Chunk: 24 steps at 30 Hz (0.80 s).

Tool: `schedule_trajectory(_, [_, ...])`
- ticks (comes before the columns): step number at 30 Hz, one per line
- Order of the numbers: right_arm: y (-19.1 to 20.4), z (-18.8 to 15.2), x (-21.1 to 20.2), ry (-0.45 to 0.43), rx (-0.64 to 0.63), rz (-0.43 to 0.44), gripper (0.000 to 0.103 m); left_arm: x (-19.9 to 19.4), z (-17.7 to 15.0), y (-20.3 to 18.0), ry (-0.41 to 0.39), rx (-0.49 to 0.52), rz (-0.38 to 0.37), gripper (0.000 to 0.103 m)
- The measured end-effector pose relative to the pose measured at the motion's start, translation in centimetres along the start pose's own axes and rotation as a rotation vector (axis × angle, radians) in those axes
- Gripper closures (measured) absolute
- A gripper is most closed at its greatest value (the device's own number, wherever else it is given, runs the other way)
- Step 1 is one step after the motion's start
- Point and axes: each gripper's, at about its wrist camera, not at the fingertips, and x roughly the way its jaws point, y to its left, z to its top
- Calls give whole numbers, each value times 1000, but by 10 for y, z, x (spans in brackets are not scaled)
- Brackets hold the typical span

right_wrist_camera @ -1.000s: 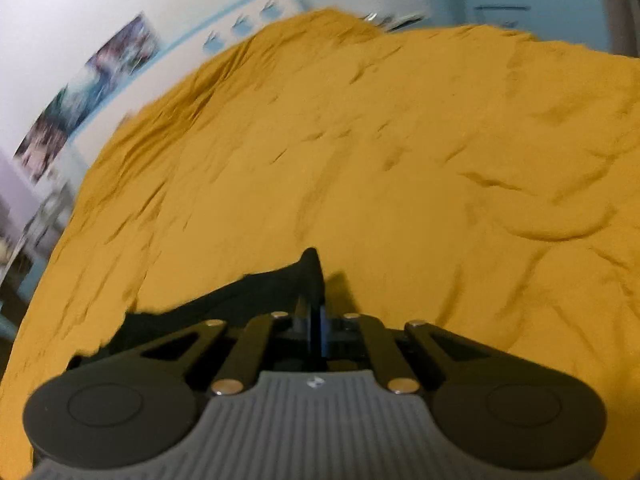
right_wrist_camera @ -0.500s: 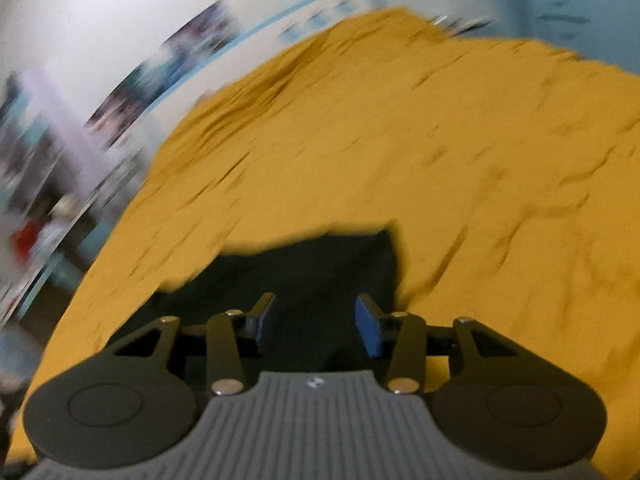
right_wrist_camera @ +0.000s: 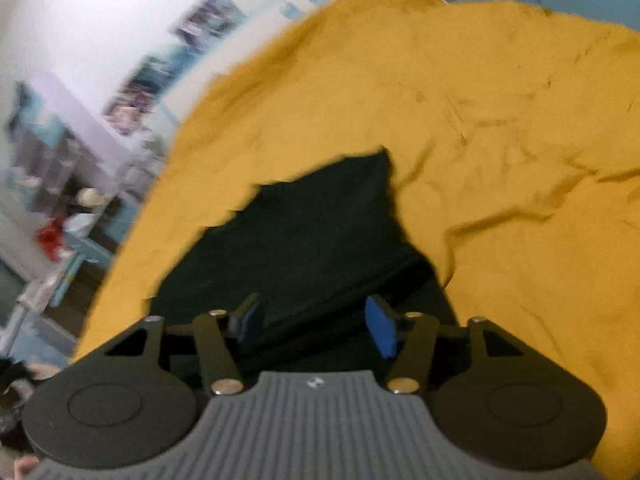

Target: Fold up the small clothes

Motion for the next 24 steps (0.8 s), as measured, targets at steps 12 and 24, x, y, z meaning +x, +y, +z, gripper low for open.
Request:
schedule_trajectory(12, [-34, -115, -181, 98, -329, 127, 38, -145, -126, 18, 28, 90, -35, 40])
schedule_trajectory(24, [-108, -150, -165, 205, -96, 247, 38, -153, -154, 71, 14, -61, -25, 40])
